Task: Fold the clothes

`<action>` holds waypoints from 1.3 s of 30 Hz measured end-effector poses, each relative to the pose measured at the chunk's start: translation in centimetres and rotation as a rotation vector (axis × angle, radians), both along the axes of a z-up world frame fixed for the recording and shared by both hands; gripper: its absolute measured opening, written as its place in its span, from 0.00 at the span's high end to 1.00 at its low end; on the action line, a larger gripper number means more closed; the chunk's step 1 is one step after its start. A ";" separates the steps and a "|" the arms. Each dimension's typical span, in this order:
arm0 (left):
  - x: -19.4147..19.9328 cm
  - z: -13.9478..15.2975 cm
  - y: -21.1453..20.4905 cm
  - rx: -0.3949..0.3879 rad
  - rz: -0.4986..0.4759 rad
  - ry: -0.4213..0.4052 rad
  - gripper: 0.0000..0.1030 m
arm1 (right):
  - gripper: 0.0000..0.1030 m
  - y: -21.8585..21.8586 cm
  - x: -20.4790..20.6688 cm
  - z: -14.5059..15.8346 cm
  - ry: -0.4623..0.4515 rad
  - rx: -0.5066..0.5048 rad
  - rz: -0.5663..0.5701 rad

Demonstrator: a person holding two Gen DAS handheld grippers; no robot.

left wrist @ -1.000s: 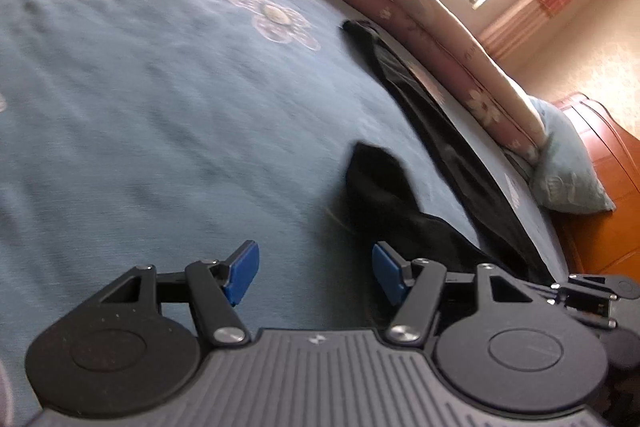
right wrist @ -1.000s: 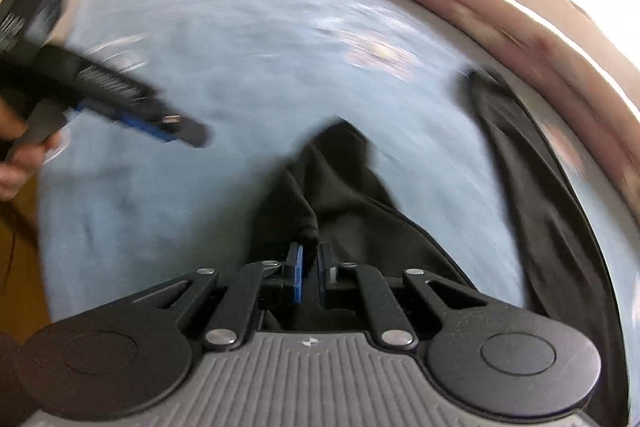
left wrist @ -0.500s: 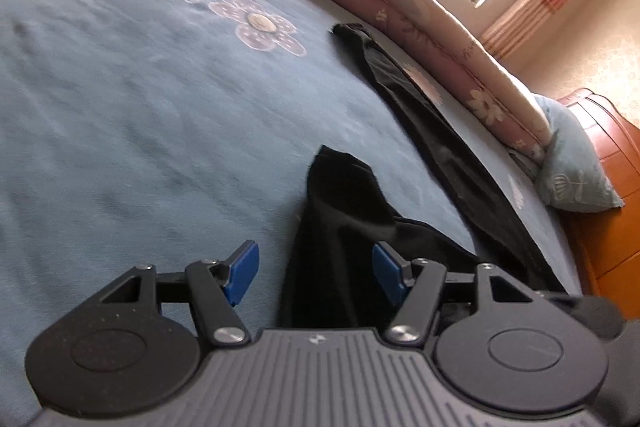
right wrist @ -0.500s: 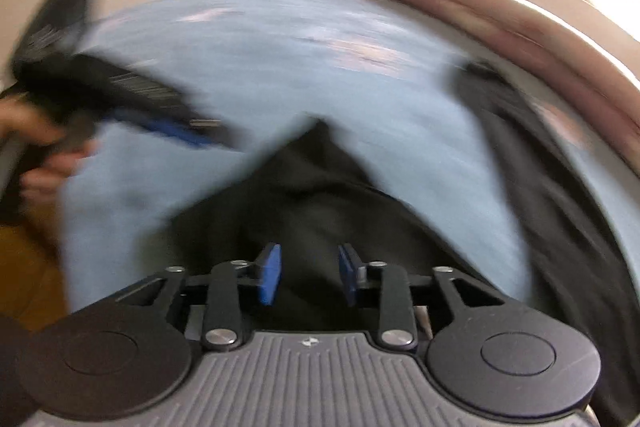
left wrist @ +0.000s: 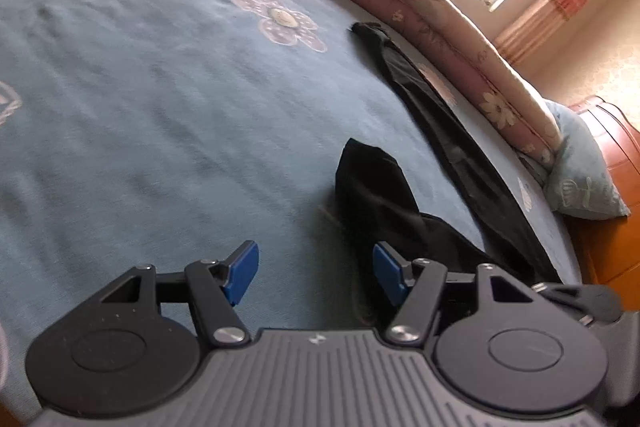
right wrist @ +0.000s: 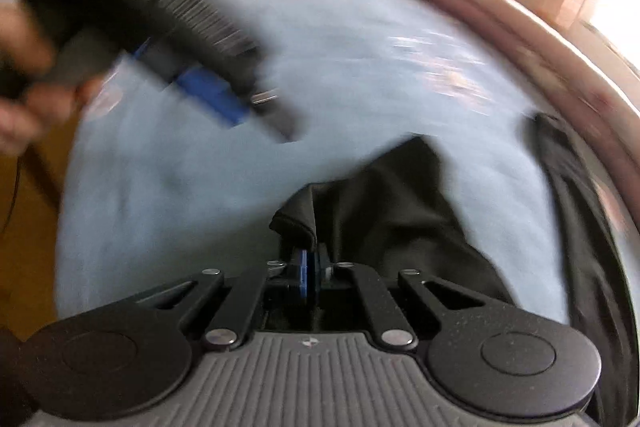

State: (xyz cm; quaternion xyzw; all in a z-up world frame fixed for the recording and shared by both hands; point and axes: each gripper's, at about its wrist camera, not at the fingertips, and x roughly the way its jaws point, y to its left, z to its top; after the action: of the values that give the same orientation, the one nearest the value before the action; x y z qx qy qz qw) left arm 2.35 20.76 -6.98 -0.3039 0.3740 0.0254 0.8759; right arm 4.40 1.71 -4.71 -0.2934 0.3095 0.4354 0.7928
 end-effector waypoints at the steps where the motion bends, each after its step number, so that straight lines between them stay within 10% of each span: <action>1: 0.4 0.0 -0.3 -0.003 -0.013 -0.003 0.39 | 0.96 -1.4 0.8 0.7 0.000 0.017 -0.054; 16: 4.3 -0.6 -6.6 -0.035 -0.214 0.007 0.39 | 0.95 -18.4 7.1 -2.6 0.162 -0.043 -0.737; 29: 9.1 -4.0 -13.6 -0.295 -0.336 0.061 0.39 | 0.73 -22.1 6.2 -3.3 0.193 -0.033 -0.758; 39: 10.7 -8.9 -15.6 -0.644 -0.237 0.187 0.39 | 0.61 -25.5 5.8 -2.3 0.190 0.034 -0.782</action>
State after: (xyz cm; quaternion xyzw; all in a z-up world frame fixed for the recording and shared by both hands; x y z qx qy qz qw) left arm 13.03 5.18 -15.86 -0.5154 0.4742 -0.1678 0.6938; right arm 10.19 -23.74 -7.03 -0.0986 0.4625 0.1312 0.8713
